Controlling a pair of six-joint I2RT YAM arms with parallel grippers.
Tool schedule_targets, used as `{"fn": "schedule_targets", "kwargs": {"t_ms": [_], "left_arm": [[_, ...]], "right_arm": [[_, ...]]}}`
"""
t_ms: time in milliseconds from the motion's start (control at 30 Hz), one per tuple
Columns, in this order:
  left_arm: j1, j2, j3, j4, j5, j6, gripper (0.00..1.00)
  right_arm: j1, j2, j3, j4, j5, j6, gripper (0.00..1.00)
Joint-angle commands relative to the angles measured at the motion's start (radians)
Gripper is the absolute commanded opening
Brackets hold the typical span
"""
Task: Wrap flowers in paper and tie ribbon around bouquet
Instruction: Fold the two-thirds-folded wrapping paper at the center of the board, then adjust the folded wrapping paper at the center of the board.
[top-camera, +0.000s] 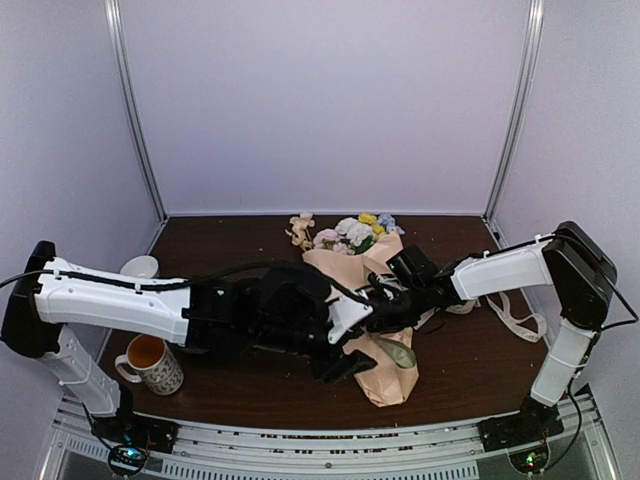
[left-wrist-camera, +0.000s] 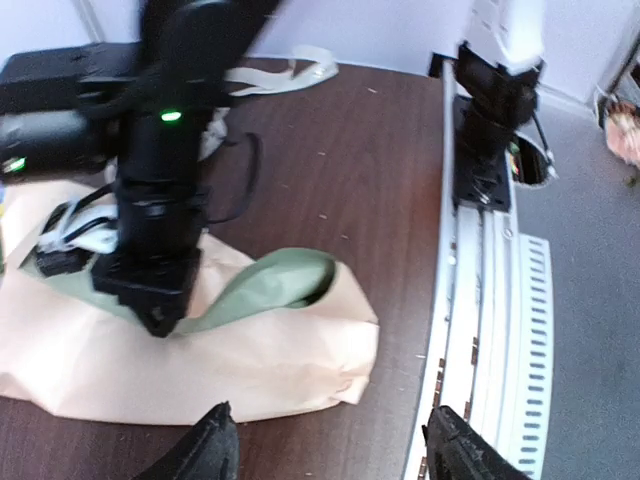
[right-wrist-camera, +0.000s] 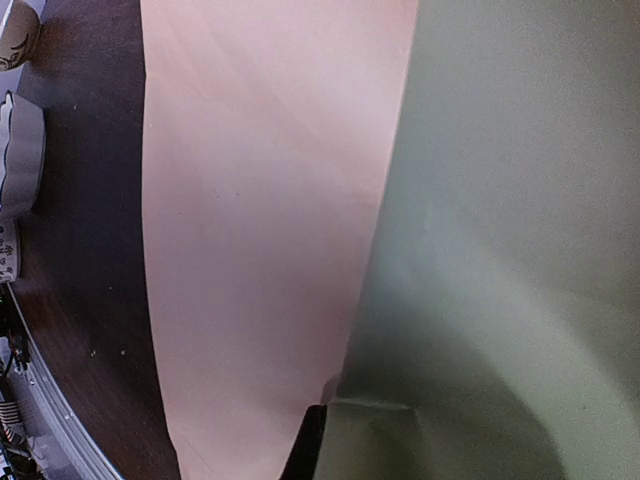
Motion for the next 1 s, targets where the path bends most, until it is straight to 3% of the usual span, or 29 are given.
{"fn": "schedule_targets", "kwargs": {"t_ms": [0, 100, 333, 567, 967], "left_arm": [[0.181, 0.003, -0.136, 0.137, -0.039, -0.222, 0.56], [0.279, 0.068, -0.124, 0.101, -0.108, -0.338, 0.51], [0.293, 0.360, 0.176, -0.129, -0.225, -0.325, 0.52], [0.293, 0.501, 0.223, -0.101, -0.157, -0.406, 0.52], [0.305, 0.584, 0.188, 0.041, -0.016, -0.516, 0.52]], "right_arm": [[0.011, -0.006, 0.001, -0.038, 0.017, 0.006, 0.00], [0.014, -0.018, -0.001, -0.042, 0.023, 0.005, 0.00], [0.020, -0.040, 0.006, -0.063, 0.030, -0.004, 0.00], [0.038, -0.138, 0.024, -0.061, 0.032, 0.024, 0.00], [0.084, -0.203, -0.048, 0.201, -0.038, 0.251, 0.00]]}}
